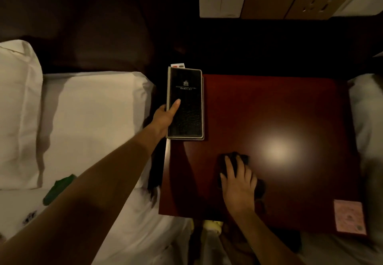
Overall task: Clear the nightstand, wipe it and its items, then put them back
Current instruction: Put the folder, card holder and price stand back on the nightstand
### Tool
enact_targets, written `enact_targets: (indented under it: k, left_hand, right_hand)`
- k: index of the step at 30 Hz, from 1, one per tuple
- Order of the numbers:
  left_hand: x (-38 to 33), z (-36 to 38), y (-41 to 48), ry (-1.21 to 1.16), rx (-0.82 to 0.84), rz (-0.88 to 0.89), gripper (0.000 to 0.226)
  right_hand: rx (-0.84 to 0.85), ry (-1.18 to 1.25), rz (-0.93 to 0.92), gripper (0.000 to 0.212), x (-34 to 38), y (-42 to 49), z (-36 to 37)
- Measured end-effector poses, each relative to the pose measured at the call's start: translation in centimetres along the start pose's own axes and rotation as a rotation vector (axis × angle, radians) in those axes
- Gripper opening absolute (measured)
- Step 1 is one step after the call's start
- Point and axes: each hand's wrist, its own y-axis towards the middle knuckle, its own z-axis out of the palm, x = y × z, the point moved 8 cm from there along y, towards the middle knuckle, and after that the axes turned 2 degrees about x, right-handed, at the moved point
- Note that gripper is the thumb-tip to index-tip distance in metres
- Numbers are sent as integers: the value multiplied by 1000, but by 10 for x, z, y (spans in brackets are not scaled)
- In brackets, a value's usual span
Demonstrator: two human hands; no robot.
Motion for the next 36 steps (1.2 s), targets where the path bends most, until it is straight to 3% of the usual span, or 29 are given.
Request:
enact_targets:
  k: [5, 16, 28, 36]
  left_hand:
    - [-7, 8, 13, 107, 13, 34, 61]
    - [-19, 21, 15, 616, -191, 219, 63]
    - [-23, 26, 3, 654, -249, 217, 65]
    - [-23, 27, -16, 782, -214, 255, 71]
  right_hand:
    - [39, -13, 51, 52, -2, 4, 13]
    - [-159, -56, 34, 52, -5, 10, 19]
    - [-187, -91, 21, 45, -3, 10, 9]
    - [-42, -92, -15, 51, 0, 18, -2]
